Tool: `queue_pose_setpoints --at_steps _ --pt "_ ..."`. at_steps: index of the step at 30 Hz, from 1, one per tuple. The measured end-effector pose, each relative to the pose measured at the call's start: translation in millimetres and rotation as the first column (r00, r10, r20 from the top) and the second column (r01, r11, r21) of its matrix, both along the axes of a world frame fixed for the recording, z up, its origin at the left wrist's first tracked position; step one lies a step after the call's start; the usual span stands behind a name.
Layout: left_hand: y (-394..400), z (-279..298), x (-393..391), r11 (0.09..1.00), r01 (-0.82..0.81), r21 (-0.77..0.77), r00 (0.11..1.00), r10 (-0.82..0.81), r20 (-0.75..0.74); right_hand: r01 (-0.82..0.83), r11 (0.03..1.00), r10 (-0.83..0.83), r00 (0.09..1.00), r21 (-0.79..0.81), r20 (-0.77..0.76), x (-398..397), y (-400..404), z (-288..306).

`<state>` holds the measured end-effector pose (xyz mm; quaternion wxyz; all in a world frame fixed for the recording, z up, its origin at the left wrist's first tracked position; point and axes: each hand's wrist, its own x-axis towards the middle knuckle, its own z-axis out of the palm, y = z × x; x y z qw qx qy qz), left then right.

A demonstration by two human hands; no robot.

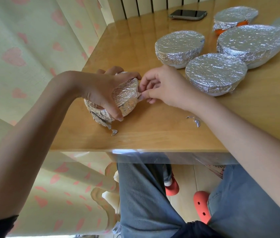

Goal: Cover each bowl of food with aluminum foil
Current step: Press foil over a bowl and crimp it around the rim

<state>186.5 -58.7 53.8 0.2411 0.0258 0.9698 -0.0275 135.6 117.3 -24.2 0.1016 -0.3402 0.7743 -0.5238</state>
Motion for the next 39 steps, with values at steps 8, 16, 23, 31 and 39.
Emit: queue_pose_setpoints --at_steps 8,16,23,31,39 --pt "-4 -4 -1 0.999 0.005 0.033 1.000 -0.004 -0.026 0.045 0.956 0.062 0.935 0.289 -0.350 -19 -3 23" --pt "-2 -5 0 0.998 0.005 0.056 1.000 -0.004 -0.029 0.216 0.894 0.105 0.751 0.392 -0.652 -21 -6 39" --pt "-1 -2 0 1.000 -0.006 0.029 1.000 0.006 -0.002 0.116 0.933 0.102 0.820 0.340 -0.563 -13 9 31" --pt "-1 -3 -1 1.000 -0.016 0.023 1.000 0.016 -0.004 0.170 0.865 0.187 0.763 0.472 -0.619 -17 -6 55" --pt "-1 -5 0 0.995 -0.011 0.097 1.000 0.011 -0.003 0.336 0.940 -0.336 0.942 0.060 -0.006 44 26 -9"
